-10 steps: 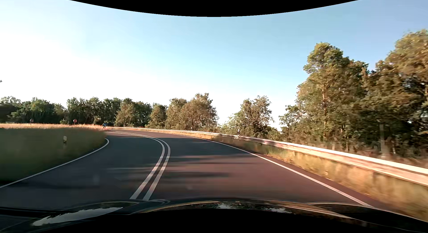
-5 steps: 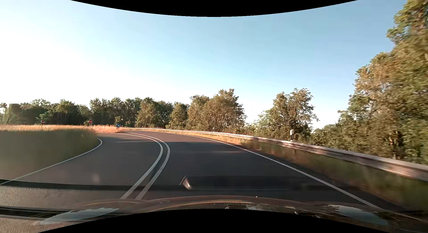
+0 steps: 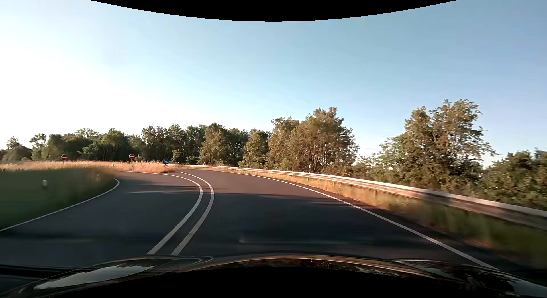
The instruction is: Follow the waypoints while adhering to traffic rules and regulations
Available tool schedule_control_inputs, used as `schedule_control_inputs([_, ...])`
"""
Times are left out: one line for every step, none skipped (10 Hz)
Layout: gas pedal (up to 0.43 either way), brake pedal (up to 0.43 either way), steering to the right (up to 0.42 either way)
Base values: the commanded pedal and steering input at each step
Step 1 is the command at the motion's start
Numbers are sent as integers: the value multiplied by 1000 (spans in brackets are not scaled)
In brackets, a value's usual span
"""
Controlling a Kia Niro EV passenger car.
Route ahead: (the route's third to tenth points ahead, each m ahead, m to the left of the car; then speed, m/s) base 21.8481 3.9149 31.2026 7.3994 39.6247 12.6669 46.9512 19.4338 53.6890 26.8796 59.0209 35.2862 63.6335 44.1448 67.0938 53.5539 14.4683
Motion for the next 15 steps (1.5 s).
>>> schedule_control_inputs([228,0,-85])
schedule_control_inputs([228,0,-85])
schedule_control_inputs([228,0,-85])
schedule_control_inputs([228,0,-85])
schedule_control_inputs([228,0,-86])
schedule_control_inputs([228,0,-85])
schedule_control_inputs([228,0,-86])
schedule_control_inputs([228,0,-85])
schedule_control_inputs([228,0,-85])
schedule_control_inputs([240,0,-85])
schedule_control_inputs([248,0,-84])
schedule_control_inputs([248,0,-84])
schedule_control_inputs([248,0,-84])
schedule_control_inputs([260,0,-83])
schedule_control_inputs([260,0,-83])
